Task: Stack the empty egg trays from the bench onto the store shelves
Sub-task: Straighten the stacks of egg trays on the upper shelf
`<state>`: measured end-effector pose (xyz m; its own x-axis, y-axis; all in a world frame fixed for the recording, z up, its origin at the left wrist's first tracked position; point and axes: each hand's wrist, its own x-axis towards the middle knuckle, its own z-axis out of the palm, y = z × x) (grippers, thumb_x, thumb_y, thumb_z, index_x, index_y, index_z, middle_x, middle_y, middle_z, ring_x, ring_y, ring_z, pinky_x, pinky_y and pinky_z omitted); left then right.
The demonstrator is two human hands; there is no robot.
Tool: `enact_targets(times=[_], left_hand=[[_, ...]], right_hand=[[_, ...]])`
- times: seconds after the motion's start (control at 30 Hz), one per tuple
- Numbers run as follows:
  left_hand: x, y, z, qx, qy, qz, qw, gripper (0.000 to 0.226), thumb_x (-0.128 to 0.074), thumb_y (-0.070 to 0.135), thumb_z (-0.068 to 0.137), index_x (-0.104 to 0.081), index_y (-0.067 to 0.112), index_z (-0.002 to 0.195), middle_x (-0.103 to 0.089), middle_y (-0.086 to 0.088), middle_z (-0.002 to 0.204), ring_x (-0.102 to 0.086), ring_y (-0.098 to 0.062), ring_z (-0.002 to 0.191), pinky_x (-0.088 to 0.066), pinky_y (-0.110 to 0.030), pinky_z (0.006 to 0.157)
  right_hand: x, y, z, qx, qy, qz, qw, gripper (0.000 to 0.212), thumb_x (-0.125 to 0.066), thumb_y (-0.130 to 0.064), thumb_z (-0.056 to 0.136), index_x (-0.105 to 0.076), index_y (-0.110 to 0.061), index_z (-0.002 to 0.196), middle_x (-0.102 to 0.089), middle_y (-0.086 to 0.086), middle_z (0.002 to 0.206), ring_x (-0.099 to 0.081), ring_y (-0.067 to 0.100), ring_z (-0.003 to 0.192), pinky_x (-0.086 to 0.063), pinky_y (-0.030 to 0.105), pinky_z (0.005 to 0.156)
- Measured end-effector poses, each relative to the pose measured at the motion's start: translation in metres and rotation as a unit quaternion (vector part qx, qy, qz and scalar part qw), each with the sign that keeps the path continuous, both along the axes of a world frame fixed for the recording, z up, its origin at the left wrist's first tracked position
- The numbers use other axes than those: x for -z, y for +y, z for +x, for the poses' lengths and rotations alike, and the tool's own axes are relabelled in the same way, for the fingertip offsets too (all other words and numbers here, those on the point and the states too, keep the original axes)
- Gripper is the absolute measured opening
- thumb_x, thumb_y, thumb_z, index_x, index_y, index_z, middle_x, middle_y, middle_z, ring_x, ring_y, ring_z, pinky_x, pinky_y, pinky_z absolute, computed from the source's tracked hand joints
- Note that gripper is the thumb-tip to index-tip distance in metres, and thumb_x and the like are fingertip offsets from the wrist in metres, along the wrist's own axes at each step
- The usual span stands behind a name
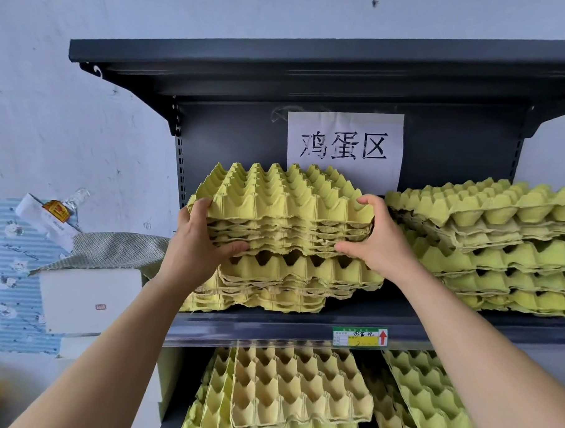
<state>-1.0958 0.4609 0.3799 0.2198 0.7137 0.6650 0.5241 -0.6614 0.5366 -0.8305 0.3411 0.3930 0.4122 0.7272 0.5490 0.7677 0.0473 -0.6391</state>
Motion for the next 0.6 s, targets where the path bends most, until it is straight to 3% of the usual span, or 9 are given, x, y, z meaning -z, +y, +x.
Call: enact_targets(times=[0.17, 0.3, 0.6], left_hand=[[-0.005, -0.007, 0.010, -0.017, 0.005, 0.016, 1.000, 0.095, -0.082, 0.046, 0.065, -0.033, 0.019, 0.141, -0.039, -0.009, 0.136, -0.054, -0.026, 0.107, -0.045, -0.040, 0.089], [-0.011, -0.008, 0.015, -0.012, -0.003, 0.025, 1.000, 0.094, -0.083, 0.045, 0.065, -0.033, 0.019, 0.140, -0.037, -0.010, 0.136, -0.054, -0.026, 0.106, -0.045, -0.039, 0.087], [0.006, -0.021, 0.036, -0.021, 0.032, 0.023, 0.999, 0.092, -0.079, 0.051, 0.068, -0.031, 0.020, 0.140, -0.036, -0.010, 0.138, -0.058, -0.029, 0.098, -0.040, -0.032, 0.074]], right_hand=[[0.000, -0.002, 0.009, -0.004, 0.016, 0.018, 1.000, 0.076, -0.082, -0.024, 0.070, -0.032, -0.036, 0.126, -0.042, -0.006, 0.118, -0.044, 0.015, 0.092, -0.037, 0.030, 0.072], [-0.002, -0.001, 0.014, -0.009, 0.026, 0.035, 0.999, 0.077, -0.082, -0.024, 0.070, -0.031, -0.037, 0.127, -0.043, -0.004, 0.132, -0.039, 0.012, 0.104, -0.034, 0.029, 0.080], [0.011, -0.019, 0.034, 0.001, 0.025, 0.021, 0.999, 0.079, -0.083, -0.024, 0.069, -0.030, -0.039, 0.126, -0.046, -0.001, 0.130, -0.047, 0.012, 0.095, -0.035, 0.030, 0.081]])
